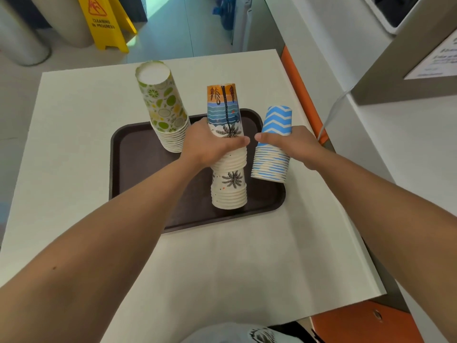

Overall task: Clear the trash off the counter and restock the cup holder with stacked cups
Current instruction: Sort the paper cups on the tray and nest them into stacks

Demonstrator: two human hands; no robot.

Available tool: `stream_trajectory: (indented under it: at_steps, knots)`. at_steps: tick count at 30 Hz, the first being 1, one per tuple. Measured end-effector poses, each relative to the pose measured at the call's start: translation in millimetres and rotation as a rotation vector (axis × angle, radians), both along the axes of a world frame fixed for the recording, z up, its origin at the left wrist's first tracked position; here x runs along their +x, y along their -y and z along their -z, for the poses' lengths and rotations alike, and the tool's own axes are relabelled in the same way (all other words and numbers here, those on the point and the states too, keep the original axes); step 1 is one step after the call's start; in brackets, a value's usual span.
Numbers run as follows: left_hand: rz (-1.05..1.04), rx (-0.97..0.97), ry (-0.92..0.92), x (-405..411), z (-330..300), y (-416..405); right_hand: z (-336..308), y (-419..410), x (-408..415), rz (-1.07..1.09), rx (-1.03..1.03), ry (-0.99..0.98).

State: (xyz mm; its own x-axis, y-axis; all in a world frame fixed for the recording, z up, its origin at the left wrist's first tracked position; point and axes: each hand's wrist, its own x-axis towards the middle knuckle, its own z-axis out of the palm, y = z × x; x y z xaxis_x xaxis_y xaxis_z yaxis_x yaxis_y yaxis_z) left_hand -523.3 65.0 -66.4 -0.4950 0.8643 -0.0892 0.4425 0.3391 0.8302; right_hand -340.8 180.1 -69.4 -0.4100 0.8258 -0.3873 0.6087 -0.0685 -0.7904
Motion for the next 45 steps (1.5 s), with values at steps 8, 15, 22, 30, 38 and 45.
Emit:
stream_trajectory:
  at_steps: [8, 15, 22, 30, 38, 45]
  knots:
    - [0.023, 0.148, -0.094, -1, -7, 10, -3, 5, -3, -0.006, 0.039, -0.002]
    - [0.117, 0.154, -0.147, -1, 14, 24, 1, 6, -6, -0.002, 0.078, -0.012]
    - [0.079, 0.131, -0.131, -6, 34, 20, 13, 9, -5, -0.009, 0.051, -0.003]
    - [0.025, 0.123, -0.130, -4, 50, 11, 15, 2, -7, -0.015, 0.070, 0.005]
    - [0.073, 0.117, -0.207, -5, 31, 2, 19, -1, -3, -0.058, 0.014, 0.022]
    - [0.061, -0.046, -0.183, -11, 13, -28, 16, -9, -1, -0.059, -0.002, 0.028]
